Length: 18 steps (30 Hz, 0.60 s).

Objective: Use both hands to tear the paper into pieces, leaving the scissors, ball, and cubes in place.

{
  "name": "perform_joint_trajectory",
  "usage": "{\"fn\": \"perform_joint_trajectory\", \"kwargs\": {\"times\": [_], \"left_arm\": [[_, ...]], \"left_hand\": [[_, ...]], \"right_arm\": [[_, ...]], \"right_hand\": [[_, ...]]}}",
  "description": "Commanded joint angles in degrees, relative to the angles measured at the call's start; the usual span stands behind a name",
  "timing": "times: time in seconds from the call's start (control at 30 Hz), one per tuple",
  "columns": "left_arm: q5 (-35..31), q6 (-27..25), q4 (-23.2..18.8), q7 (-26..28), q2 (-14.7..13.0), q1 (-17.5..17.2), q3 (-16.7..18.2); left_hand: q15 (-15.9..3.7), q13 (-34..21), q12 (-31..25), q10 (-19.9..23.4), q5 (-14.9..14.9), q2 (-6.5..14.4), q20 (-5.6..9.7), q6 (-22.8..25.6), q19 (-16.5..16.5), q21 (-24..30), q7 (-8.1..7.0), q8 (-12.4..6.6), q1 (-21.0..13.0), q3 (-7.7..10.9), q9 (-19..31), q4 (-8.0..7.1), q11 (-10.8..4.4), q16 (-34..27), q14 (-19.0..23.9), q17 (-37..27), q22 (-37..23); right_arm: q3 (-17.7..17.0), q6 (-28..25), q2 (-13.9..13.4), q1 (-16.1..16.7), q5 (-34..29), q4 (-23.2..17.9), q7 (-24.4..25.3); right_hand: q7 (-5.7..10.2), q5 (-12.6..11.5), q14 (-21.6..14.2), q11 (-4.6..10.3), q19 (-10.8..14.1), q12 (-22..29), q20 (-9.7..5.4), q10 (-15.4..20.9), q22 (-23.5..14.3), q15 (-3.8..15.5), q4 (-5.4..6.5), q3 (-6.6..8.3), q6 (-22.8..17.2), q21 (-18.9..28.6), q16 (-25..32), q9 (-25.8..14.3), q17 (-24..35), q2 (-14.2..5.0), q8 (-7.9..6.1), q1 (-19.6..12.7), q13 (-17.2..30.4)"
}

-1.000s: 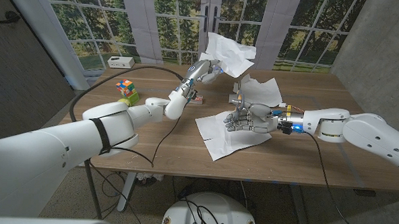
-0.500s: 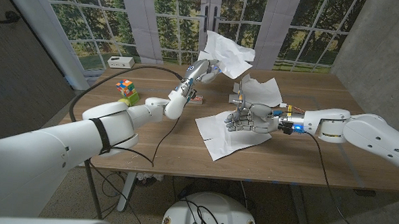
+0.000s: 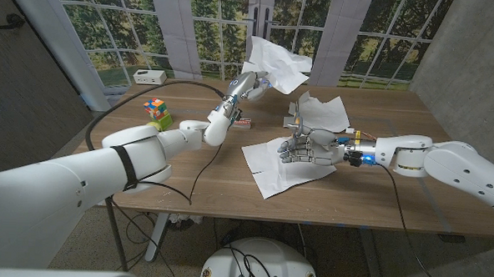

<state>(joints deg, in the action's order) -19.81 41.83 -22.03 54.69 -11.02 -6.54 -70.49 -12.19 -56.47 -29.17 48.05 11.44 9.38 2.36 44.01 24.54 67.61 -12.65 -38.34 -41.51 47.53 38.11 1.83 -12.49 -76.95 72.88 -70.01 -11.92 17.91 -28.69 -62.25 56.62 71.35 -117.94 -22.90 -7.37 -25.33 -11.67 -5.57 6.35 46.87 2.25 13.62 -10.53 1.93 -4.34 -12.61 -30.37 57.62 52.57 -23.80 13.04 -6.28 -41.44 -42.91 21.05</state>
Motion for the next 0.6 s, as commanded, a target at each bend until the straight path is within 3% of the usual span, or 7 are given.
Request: {"fn": "perform_joint_trajectory", "kwargs": {"times": [0.03, 0.6], "left_arm": [[0.46, -0.12, 0.06, -0.27, 0.05, 0.1, -0.26], [-0.5, 0.71, -0.12, 1.18, 0.0, 0.05, -0.66]], "left_hand": [[0.1, 0.03, -0.09, 0.56, 0.08, 0.46, 8.19, 0.7, -0.21, 0.2, -0.05, -0.14, -0.01, 0.15, 0.01, 0.47, 0.04, -0.29, 0.61, -0.05, 0.02], [0.09, 0.06, -0.18, 0.75, 0.1, 0.47, 8.14, 0.61, -0.22, 0.21, -0.05, -0.07, 0.26, 0.31, -0.32, 0.58, 0.04, -0.02, 0.41, 0.09, 0.09]], "right_arm": [[0.82, -0.72, -0.09, -1.1, -1.32, -0.29, 0.3], [0.85, -1.13, -0.46, -1.37, -1.19, -0.73, 0.17]], "right_hand": [[-2.07, 0.1, -0.21, -0.42, 0.27, 0.25, 0.3, 0.72, -0.1, 0.22, -0.45, -0.03, 1.46, -0.01, 0.12, -0.02, 0.05, -0.2, 0.27, -0.22, 0.1], [-2.17, 0.2, -0.14, -0.49, 0.32, 0.28, 0.32, 0.68, -0.11, 0.2, -0.49, -0.02, 1.61, -0.13, 0.03, -0.11, -0.03, -0.12, 0.52, -0.19, -0.05]]}}
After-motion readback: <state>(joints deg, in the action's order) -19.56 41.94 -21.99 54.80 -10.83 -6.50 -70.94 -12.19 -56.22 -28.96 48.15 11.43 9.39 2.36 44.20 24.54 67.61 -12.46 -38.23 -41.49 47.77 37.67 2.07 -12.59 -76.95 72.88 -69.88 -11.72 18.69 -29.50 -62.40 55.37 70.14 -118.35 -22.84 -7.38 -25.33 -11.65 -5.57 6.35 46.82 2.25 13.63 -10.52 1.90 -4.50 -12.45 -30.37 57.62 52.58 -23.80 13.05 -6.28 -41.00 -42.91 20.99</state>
